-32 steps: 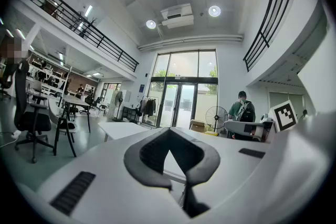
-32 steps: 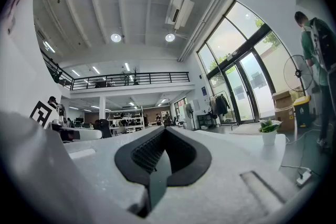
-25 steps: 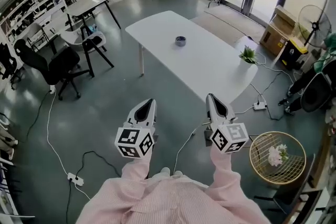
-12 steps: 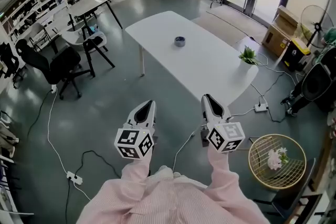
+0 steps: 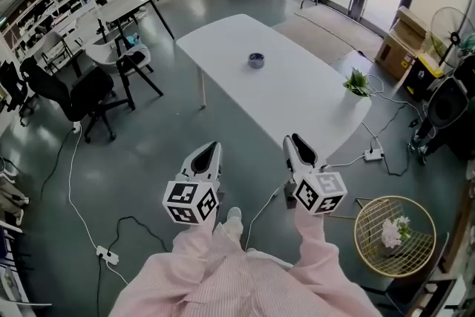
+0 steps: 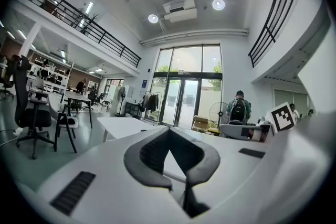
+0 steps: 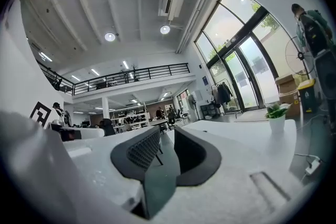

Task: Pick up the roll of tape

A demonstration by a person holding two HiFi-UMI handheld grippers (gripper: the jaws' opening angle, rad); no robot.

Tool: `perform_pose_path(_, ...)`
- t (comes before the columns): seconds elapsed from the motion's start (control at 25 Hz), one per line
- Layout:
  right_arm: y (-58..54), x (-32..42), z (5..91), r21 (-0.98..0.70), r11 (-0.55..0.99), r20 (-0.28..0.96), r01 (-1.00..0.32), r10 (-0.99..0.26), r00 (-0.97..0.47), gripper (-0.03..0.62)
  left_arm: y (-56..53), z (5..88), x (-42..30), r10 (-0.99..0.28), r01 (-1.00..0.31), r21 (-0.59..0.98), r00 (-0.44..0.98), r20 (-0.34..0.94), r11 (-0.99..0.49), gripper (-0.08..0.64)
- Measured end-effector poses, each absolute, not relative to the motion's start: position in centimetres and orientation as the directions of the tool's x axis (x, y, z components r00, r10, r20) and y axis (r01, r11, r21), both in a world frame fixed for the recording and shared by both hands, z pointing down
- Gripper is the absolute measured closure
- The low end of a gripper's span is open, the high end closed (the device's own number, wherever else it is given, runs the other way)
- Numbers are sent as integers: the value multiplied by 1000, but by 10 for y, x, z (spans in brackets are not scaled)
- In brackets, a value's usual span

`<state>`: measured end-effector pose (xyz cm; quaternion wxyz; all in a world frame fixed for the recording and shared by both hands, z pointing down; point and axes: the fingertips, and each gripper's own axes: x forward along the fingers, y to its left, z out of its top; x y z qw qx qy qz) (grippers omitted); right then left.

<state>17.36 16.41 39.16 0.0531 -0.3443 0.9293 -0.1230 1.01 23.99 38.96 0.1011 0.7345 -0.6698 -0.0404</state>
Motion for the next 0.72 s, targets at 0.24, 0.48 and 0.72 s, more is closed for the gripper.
perform_pose_path(0.24,115,151,402,-287,718,5,-634,-661,-750,493,185,399,-11,-988,-972,212,126,93,-104,560)
perform_pose_path(0.48,61,124,403,-305,689,25,-657,-684,-729,474,128,397,-45,-983,-967,224,148,108,-121,560)
perform_pose_path(0.72,13,89,408,-318,664,38,-677,-704,-709,449,74,399,-79,-976,-960,233,185,112,-156,559)
